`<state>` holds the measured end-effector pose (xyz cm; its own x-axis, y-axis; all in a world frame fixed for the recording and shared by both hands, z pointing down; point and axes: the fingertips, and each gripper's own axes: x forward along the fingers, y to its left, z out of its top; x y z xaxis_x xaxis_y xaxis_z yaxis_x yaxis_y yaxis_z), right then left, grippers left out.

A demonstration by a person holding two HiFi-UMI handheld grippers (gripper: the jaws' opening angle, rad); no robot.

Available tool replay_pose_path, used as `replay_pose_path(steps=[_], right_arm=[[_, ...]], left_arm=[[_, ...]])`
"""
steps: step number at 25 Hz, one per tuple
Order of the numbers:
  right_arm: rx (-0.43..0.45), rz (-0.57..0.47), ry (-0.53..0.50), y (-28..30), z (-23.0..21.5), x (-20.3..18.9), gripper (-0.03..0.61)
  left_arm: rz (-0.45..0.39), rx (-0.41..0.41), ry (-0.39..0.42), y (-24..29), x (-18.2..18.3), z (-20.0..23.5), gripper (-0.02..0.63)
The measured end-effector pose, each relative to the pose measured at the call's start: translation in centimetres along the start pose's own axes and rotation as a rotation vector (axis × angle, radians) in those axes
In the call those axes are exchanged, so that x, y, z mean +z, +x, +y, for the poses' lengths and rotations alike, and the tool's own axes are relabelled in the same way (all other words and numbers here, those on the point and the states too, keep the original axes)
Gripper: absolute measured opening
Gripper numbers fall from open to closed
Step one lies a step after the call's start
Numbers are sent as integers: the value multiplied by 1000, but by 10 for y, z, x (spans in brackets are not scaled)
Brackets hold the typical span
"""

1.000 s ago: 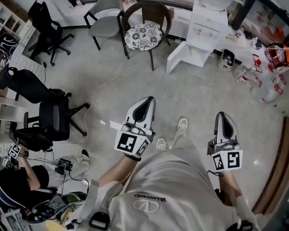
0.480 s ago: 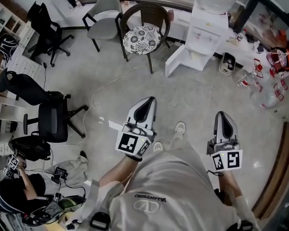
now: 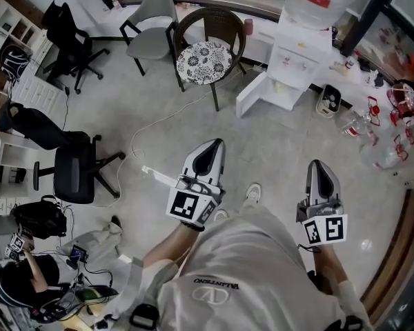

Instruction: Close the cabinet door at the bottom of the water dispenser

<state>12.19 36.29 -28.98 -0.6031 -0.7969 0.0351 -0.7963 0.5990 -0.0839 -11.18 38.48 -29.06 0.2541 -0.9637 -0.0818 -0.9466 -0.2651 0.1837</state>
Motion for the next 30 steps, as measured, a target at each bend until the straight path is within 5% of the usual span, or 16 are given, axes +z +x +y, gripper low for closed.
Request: replay_pose_path(steps=[19, 30], right_arm=[[83, -7, 28, 42, -91, 9, 17], [99, 4, 48, 49, -93, 4, 17]], left_arm=[[9, 71, 39, 79, -7, -34, 8], [28, 100, 52, 80, -6, -28, 8]])
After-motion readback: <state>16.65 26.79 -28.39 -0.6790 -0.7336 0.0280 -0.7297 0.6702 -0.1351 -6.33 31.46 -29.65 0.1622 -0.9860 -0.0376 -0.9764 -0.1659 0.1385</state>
